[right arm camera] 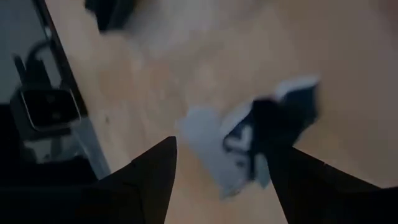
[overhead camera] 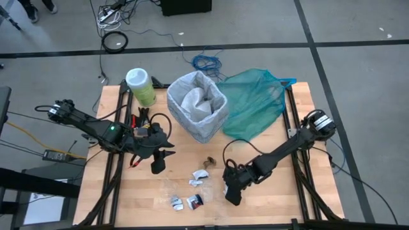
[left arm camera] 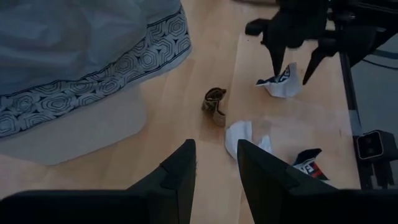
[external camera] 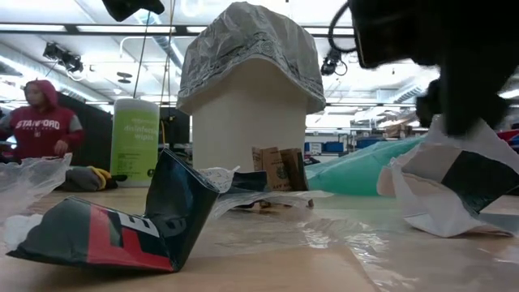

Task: Place trash/remove bag and relplace
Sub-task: Put the dark blue paper into the trash bin

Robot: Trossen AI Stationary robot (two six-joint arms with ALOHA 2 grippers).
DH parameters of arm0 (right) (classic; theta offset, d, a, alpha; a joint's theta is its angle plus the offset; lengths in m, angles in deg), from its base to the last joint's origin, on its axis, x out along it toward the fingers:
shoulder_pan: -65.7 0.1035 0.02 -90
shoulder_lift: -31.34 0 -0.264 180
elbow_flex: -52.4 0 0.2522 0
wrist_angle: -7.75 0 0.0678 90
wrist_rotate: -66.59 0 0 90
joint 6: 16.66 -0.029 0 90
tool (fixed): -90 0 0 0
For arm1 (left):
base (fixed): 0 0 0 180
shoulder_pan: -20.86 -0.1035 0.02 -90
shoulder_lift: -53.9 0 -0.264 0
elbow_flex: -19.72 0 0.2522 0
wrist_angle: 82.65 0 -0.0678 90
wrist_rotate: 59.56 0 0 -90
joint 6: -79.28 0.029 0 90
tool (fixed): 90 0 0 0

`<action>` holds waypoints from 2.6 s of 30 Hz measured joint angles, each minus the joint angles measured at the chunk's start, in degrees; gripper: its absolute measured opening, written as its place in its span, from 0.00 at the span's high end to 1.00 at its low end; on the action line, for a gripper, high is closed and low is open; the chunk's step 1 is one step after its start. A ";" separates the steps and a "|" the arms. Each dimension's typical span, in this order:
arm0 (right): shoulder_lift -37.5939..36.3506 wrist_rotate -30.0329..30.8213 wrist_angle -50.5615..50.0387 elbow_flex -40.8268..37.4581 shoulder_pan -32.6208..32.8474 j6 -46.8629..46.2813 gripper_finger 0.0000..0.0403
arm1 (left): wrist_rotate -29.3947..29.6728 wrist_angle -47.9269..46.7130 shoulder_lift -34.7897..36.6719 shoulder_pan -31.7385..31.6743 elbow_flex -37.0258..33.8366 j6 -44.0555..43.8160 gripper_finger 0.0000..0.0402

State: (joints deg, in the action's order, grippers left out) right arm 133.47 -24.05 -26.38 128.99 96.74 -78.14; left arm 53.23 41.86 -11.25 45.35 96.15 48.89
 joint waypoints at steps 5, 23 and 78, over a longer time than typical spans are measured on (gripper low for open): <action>4.14 -2.82 -1.79 0.00 0.53 -4.61 0.54 | -0.07 0.05 0.00 0.02 0.00 -0.02 0.69; -8.24 5.82 -2.38 0.02 -1.13 -10.92 1.00 | -0.37 -0.16 0.00 0.02 0.00 0.27 0.69; 1.03 3.67 -33.50 55.25 -41.96 50.76 0.48 | 3.47 15.71 22.03 0.07 0.00 14.80 0.69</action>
State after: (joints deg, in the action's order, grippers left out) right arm 134.50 -20.38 -59.88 184.24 54.78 -27.38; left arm 56.69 57.57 10.78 45.41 96.15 63.69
